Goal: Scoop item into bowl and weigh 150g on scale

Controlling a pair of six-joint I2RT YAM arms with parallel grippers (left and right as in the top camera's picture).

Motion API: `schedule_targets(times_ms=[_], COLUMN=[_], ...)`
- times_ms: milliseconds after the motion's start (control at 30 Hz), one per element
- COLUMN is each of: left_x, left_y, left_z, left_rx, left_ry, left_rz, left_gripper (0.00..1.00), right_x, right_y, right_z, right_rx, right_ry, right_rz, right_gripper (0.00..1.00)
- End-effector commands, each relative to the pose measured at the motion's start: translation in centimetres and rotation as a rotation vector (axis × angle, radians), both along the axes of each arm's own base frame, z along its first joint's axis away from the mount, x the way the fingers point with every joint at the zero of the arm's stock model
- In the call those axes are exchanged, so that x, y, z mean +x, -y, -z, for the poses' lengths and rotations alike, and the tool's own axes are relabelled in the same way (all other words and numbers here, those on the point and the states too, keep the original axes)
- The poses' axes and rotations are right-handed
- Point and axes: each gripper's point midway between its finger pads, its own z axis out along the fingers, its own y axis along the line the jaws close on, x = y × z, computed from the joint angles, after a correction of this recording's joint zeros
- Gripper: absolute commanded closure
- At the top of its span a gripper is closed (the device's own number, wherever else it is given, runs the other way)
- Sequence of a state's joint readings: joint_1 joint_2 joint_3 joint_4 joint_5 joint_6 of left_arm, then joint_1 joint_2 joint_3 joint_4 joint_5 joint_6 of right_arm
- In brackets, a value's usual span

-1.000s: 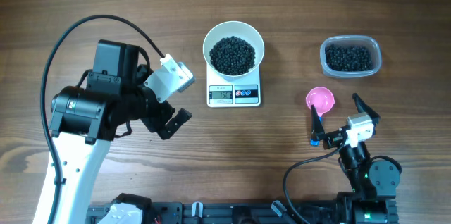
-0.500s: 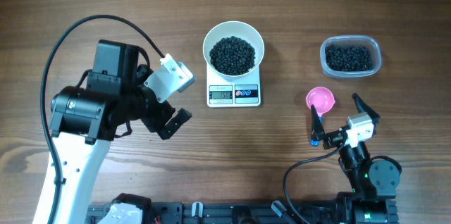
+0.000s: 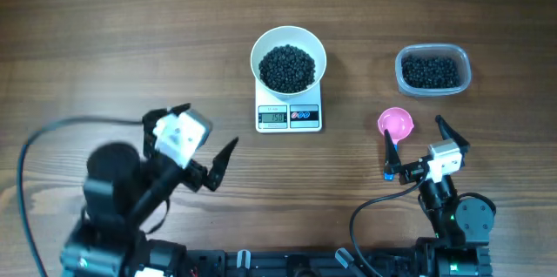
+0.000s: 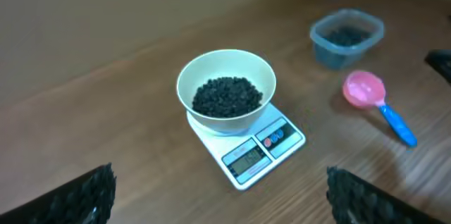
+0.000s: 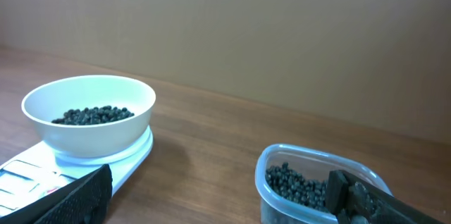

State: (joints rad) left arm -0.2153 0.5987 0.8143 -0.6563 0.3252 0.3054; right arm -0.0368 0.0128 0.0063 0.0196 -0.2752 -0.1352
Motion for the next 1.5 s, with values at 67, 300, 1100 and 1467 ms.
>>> schedule_targets(times_ms=[67,300,1100,1467], left_x=[0.8,-0.5,1.7,1.9], left_y=[-2.8,-5.5,-6.6,-7.8], left_z=[4.2,5.4,11.0,11.5], left_rx=[-0.232,-0.325,-0.453,-0.443], left_ry=[0.031,0.134,0.200,0.205], left_rz=[-0.257,-0.370,-0.452,-0.513], left_gripper=[0.00,0.00,0.00,0.00], right_x=[0.0,0.0,0.0,0.0], right_y=[0.1,0.1,0.1,0.1], right_z=[-0.2,-0.2,-0.2,-0.2], right_rx=[0.010,0.011,0.010,0.010], right_ry=[0.006,0.006,0.006,0.006], right_rz=[0.007,0.007,0.007,0.007], right_gripper=[0.00,0.00,0.00,0.00])
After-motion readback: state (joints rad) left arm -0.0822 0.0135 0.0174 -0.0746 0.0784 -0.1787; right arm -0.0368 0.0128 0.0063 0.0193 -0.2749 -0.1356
